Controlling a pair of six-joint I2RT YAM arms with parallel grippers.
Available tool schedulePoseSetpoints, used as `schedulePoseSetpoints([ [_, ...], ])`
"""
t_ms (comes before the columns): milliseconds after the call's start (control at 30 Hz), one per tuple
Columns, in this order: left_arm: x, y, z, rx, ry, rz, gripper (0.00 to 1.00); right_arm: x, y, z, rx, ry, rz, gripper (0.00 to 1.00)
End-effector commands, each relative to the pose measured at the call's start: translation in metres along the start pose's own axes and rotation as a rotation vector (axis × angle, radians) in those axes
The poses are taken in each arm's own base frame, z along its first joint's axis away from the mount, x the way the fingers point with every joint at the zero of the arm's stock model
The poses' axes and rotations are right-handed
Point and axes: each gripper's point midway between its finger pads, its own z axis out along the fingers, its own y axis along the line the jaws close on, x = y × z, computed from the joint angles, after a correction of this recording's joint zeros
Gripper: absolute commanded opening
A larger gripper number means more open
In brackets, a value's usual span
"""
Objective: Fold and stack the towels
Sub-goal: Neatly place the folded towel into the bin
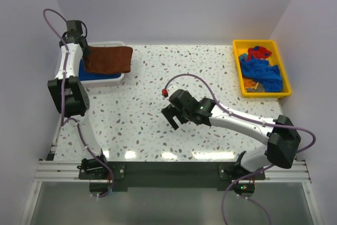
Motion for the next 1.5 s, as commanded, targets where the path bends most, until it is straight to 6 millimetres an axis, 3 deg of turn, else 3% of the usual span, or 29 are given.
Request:
schedulePoseSetpoints([
  [0, -0.019, 0.017, 0.003, -0.042, -0.077, -0.025, 0.05, -0.016, -0.005, -0.004, 0.019, -0.028, -0.009, 0.99],
  [233, -0.008, 0.031, 0.014, -0.085, -0.069, -0.045, 0.06, -0.013, -0.006, -0.001, 0.029, -0.011, -0.026, 0.99],
  [567, 0.006, 0.048, 0.032, -0.174, -0.038, -0.012, 0.14, -0.011, -0.008, 0.003, 0.041, 0.002, -0.037, 0.99],
  [933, -0.010, 0.058, 0.019, -0.210, -0.096, -0.023, 0.11, -0.011, -0.010, 0.005, 0.056, 0.003, -0.044, 0.99],
  [1300, -0.009, 0.067, 0.030, -0.256, -0.079, 0.021, 0.11, -0.012, -0.010, 0.006, 0.058, 0.009, -0.047, 0.99],
  [1400, -0.009, 0.069, 0.035, -0.271, -0.077, 0.041, 0.22, -0.010, -0.010, 0.008, 0.059, 0.013, -0.046, 0.99],
  [1467, -0.012, 0.071, 0.037, -0.287, -0.080, 0.050, 0.40, -0.011, -0.010, 0.008, 0.062, 0.016, -0.042, 0.99],
])
